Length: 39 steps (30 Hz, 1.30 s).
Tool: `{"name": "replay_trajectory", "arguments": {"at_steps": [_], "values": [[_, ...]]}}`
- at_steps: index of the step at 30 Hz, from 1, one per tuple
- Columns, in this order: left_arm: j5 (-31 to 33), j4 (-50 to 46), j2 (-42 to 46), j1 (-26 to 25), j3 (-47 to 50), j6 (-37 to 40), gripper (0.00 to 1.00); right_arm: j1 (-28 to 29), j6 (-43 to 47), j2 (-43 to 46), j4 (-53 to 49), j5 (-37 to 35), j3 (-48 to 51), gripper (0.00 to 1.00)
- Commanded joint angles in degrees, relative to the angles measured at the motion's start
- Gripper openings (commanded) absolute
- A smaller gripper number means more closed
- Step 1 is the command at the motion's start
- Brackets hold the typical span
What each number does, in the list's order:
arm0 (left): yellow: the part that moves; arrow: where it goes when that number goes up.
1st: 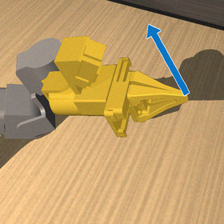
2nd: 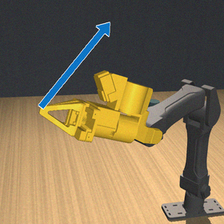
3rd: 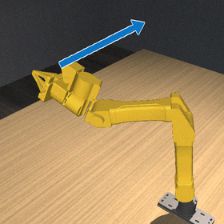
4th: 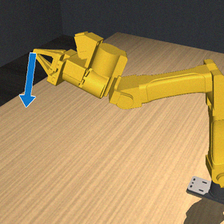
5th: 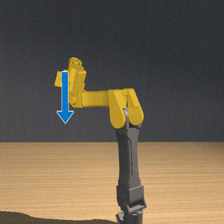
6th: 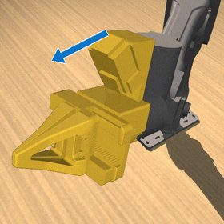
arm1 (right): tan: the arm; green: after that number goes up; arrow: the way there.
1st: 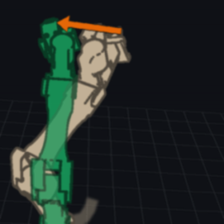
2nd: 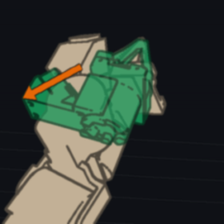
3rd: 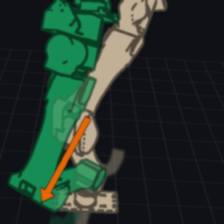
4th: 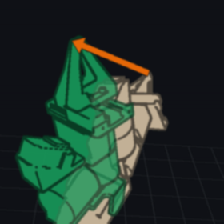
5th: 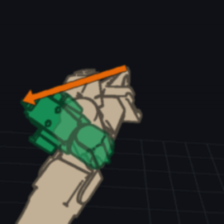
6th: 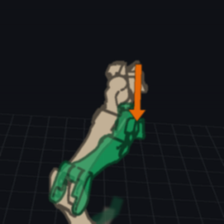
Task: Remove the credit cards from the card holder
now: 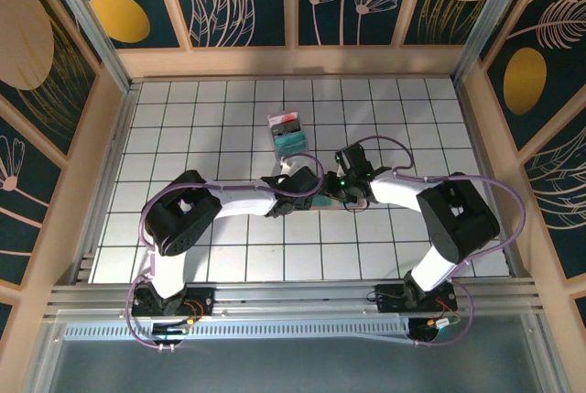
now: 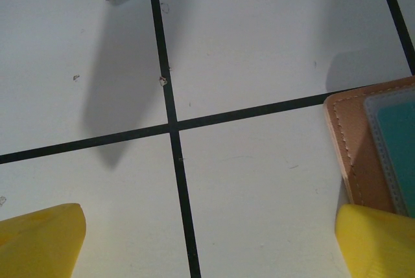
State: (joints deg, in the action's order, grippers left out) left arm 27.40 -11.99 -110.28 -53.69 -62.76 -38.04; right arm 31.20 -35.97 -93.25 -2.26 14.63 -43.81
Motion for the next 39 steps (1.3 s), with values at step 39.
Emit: {"name": "replay_trajectory", "arguments": {"at_steps": [39], "values": [[-0.74, -4.31, -3.24, -0.19, 0.14, -0.11, 0.99, -5.12, -5.08, 3.41, 15.72, 13.38, 9.05, 0.13]]}}
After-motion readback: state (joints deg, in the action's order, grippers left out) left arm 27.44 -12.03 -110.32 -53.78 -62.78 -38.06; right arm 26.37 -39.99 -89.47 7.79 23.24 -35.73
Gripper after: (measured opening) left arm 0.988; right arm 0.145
